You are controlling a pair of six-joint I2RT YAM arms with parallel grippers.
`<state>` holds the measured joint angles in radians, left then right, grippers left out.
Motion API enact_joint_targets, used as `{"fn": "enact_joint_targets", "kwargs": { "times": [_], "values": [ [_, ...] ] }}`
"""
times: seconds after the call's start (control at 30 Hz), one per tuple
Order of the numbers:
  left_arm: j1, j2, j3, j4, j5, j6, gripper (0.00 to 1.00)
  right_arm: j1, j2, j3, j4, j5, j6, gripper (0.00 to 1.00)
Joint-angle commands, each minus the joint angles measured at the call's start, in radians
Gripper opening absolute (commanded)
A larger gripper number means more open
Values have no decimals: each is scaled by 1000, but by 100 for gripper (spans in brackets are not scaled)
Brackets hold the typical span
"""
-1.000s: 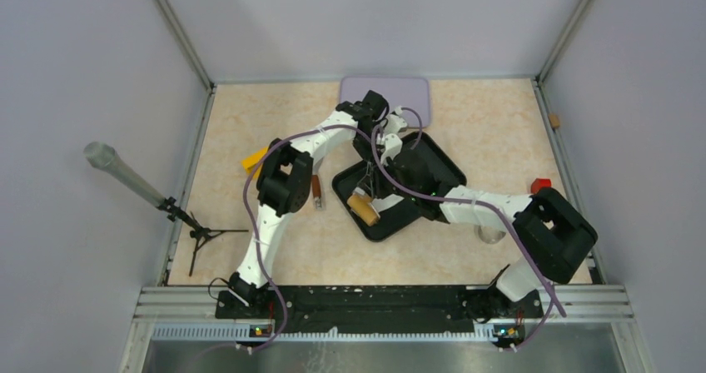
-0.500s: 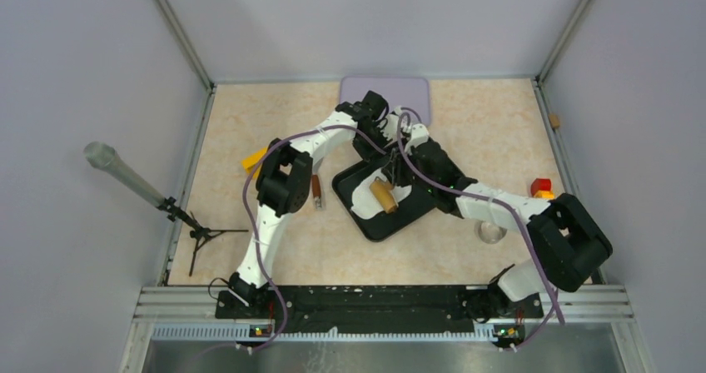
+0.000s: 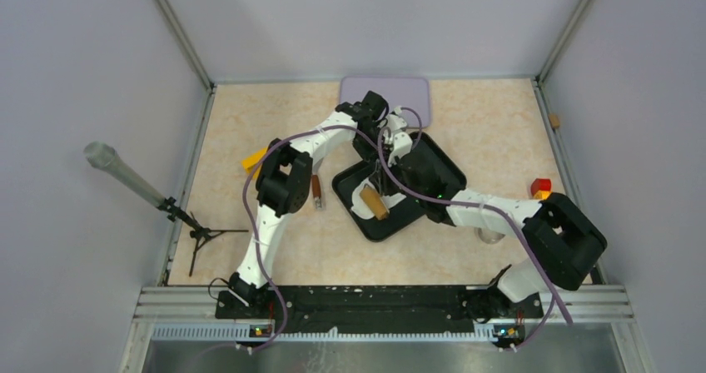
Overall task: Roll out the dumpling wrappers from the dough
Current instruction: Flatten out the dough on the work surface.
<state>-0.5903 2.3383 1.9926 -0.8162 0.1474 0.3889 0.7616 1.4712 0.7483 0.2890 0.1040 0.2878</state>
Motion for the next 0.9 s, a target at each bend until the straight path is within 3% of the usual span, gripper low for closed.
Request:
{"fn": "enact_joint_targets", "kwargs": {
  "times": [0.0,0.27,0.57,0.7,0.87],
  "values": [
    [5,1,8,30,-68,29,0,69,100,-52,-209,-24,-62,0],
    [6,4,16,25,-67,29,0,108,92,-31,-218,32,-68,0],
    [6,-3,11,14,-74,36,0,-106,12,-55,-251,7,-39,0],
    [5,-8,9,14,-77,36,0,-96,30,-51,-249,-46,-30,0],
    [6,-8,8,19,-80,31,0,16,104,-19,-247,-73,-37,0]
  ]
}}
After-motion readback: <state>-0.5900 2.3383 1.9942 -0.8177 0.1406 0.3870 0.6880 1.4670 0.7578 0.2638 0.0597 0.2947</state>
